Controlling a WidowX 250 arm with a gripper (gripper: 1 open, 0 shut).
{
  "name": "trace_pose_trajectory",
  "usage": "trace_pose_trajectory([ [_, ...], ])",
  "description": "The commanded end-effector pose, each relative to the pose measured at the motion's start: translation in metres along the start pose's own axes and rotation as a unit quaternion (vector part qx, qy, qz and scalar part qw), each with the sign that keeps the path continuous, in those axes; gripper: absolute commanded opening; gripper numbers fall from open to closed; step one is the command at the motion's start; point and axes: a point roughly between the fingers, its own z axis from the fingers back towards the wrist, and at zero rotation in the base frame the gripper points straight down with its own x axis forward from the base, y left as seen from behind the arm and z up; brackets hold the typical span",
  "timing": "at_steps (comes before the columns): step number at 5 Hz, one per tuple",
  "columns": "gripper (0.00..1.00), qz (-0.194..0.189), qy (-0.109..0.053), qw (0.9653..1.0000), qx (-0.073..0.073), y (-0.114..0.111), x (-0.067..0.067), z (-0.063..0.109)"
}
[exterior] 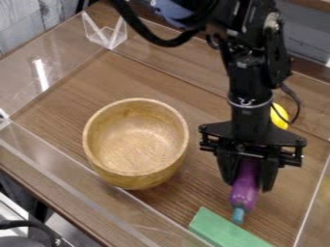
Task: Remove the purple eggplant from inside the brown bowl and put it on the table
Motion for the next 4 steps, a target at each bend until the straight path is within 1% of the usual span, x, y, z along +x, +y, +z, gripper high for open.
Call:
trace_pose_trajectory([
  [1,0.0,0.0,-0.018,0.9998,-0.01,-0.0022,0.0072,0.007],
  [4,0.0,0.006,-0.021,0.9997,-0.009,0.0029,0.0141,0.0048],
])
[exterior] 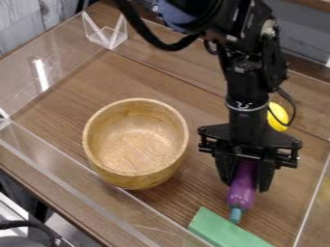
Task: Remove the purple eggplant from inside the brown bowl and put it on the table
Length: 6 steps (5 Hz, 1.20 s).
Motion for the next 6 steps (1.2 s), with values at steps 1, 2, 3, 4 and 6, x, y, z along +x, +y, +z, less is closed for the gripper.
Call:
trace_pose_trajectory([
  [1,0.0,0.0,-0.018,0.9998,-0.009,-0.0026,0.0087,0.0079],
  [2,0.0,0.002,-0.018,0.9998,-0.009,-0.0011,0.0105,0.0069],
  [3,0.0,0.004,-0.019,0.9998,-0.008,0.0002,0.0122,0.0061],
  [4,0.0,0.005,-0.019,0.9998,-0.008,0.0013,0.0139,0.0054],
  [6,1.0,0.009,-0.017,0.9998,-0.007,0.0019,0.0149,0.0096],
])
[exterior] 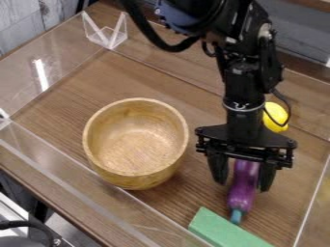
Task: Remove the purple eggplant from inside the brown bowl and put it on the table
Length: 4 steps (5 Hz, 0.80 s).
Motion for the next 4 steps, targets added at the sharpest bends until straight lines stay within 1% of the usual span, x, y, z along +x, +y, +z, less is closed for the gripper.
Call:
trace_pose_trajectory([
  [1,1.0,-0.002,-0.029,0.9994,-0.017,-0.005,0.009,0.025],
  [2,1.0,0.001,-0.036,0.9991,-0.021,-0.004,0.01,0.036],
  [4,1.0,0.006,-0.044,0.9987,-0.024,0.0,0.01,0.051],
])
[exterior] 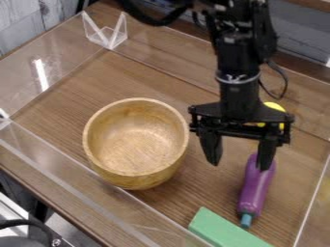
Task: Remove the purple eggplant from inside the brown bowl and put it on the table
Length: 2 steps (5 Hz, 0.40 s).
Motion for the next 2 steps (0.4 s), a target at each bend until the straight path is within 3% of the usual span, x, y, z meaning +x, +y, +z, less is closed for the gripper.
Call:
trace_pose_trajectory([
  [1,1.0,-0.003,-0.04,0.9991,-0.016,-0.002,0.011,0.029],
  [2,1.0,0.0,-0.054,0.9984,-0.016,0.004,0.015,0.046],
])
